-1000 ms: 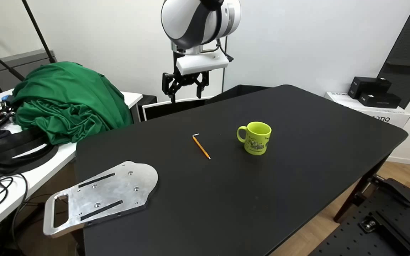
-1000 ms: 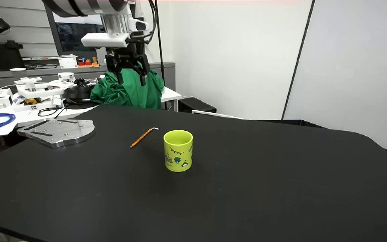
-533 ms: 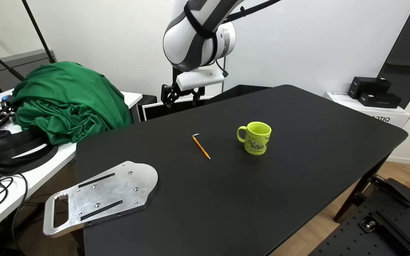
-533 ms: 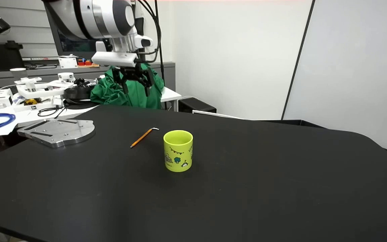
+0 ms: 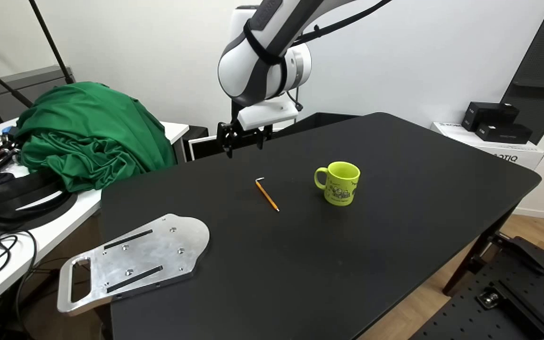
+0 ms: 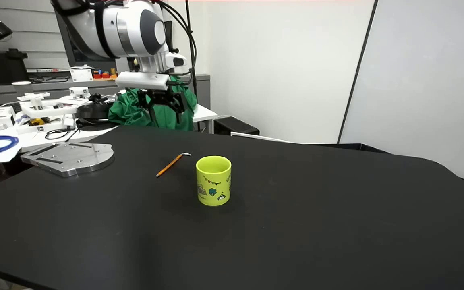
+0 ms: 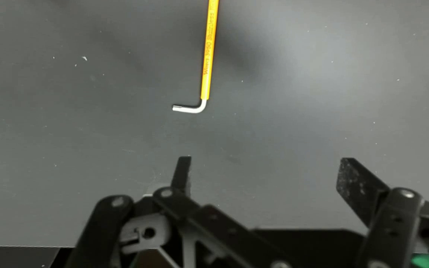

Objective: Place the Allen wrench in the yellow mug

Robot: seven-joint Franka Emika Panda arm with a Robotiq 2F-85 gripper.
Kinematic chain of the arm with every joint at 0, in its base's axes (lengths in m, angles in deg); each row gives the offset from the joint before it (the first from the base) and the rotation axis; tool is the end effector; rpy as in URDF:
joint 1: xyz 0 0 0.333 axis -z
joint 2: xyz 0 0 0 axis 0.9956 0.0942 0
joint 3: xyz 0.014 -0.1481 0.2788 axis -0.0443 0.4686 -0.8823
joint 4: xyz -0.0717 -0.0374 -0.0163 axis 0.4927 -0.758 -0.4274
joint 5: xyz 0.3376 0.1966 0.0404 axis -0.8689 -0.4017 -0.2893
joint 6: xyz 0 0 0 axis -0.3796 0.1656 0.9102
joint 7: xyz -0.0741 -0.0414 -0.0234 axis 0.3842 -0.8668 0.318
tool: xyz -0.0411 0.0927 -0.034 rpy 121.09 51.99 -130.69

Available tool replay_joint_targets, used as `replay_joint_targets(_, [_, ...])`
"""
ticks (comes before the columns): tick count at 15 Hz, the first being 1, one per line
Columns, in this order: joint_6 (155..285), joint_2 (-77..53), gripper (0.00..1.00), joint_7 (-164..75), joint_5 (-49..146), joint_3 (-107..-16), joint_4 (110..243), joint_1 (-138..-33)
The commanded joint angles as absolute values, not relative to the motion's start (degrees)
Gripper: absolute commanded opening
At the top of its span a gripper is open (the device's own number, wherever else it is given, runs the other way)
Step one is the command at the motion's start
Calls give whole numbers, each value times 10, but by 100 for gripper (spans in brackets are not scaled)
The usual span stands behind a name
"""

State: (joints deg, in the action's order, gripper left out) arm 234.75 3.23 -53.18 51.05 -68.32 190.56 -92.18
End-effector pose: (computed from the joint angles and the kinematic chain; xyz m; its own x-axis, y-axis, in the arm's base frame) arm 0.6492 0.1219 0.2431 0.9797 0.0226 0.1990 0.0248 -0.9997 -0.0084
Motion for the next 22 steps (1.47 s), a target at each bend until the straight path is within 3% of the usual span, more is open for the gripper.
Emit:
replay_joint_targets(1, [2347, 32, 100, -525, 501, -674, 1905, -931])
replay_joint_targets(22, [2347, 127, 100, -544, 484, -649, 1879, -945])
